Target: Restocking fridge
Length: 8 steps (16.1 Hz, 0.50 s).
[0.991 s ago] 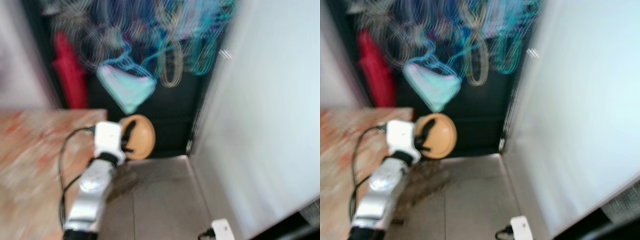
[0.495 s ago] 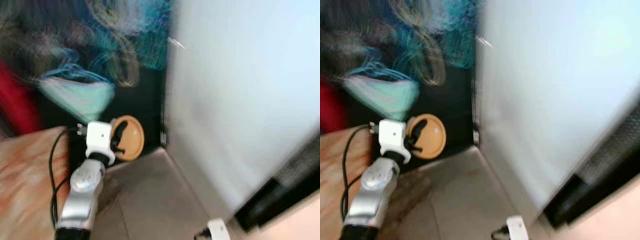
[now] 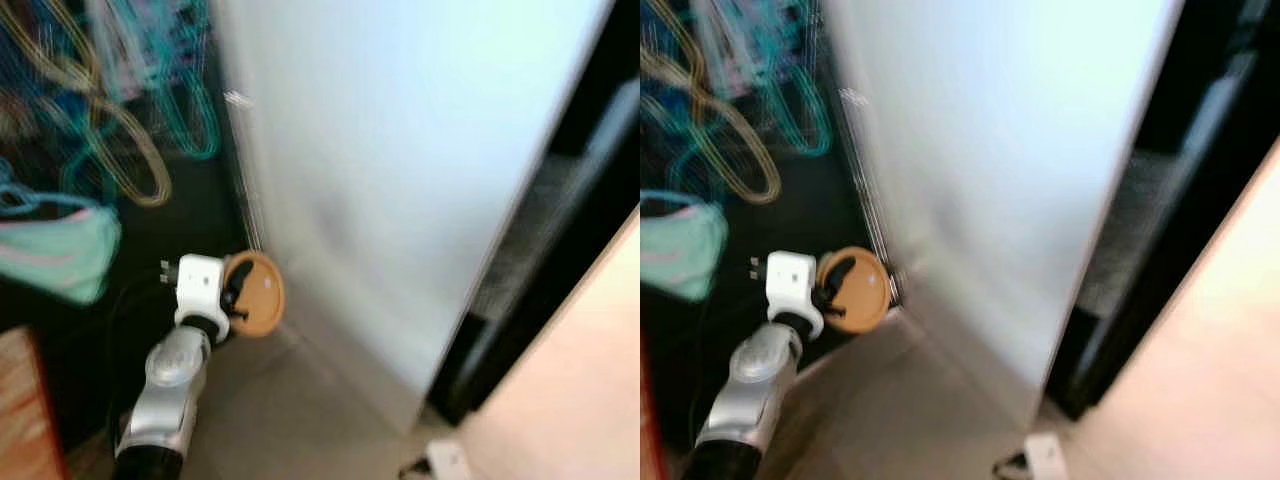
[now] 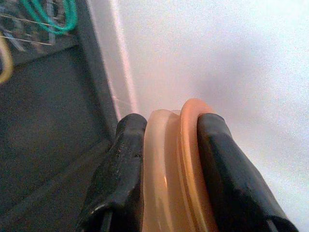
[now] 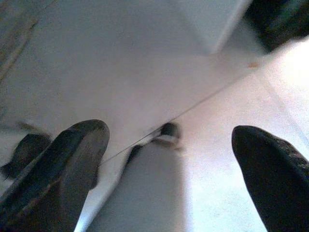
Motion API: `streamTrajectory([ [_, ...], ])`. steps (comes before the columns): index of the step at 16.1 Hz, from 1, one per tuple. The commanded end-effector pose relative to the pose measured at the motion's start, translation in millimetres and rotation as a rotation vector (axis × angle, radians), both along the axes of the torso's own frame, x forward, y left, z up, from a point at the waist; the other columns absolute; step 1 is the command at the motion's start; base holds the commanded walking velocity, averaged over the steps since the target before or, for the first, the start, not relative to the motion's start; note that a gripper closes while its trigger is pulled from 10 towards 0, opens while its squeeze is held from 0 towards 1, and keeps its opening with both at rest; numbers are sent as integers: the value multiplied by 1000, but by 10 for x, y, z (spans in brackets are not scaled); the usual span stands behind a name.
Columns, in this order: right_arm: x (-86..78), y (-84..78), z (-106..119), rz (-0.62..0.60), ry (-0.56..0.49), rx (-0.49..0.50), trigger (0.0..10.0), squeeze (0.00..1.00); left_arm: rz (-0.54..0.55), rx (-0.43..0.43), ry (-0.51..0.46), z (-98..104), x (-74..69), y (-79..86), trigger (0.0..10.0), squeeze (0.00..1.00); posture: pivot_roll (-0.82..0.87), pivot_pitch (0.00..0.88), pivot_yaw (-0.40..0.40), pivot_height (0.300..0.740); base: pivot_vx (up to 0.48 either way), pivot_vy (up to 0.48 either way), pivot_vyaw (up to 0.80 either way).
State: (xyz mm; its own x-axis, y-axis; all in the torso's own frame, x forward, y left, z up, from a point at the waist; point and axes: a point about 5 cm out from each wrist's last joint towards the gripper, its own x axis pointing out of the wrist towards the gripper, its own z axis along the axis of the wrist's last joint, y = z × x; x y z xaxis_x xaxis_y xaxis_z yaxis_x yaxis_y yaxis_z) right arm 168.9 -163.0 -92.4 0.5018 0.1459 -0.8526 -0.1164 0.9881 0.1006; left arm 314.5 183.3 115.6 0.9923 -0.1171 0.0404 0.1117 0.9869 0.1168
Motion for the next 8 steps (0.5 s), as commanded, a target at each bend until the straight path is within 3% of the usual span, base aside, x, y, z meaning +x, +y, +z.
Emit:
streamTrajectory([
  [1,-30,65,-17,-17,9,18,10000,0,100,-3,91,-235,-45,278,10000,0,-48,0,50,740,0,0,-800],
  [4,11,32,-1,-48,-1,-2,10000,0,199,-40,328,-797,-234,515,10000,0,-42,0,38,740,0,0,-800],
  [8,172,19,71,-79,-40,4,10000,0,273,-123,573,-1248,-444,508,10000,0,-18,0,38,740,0,0,-800],
])
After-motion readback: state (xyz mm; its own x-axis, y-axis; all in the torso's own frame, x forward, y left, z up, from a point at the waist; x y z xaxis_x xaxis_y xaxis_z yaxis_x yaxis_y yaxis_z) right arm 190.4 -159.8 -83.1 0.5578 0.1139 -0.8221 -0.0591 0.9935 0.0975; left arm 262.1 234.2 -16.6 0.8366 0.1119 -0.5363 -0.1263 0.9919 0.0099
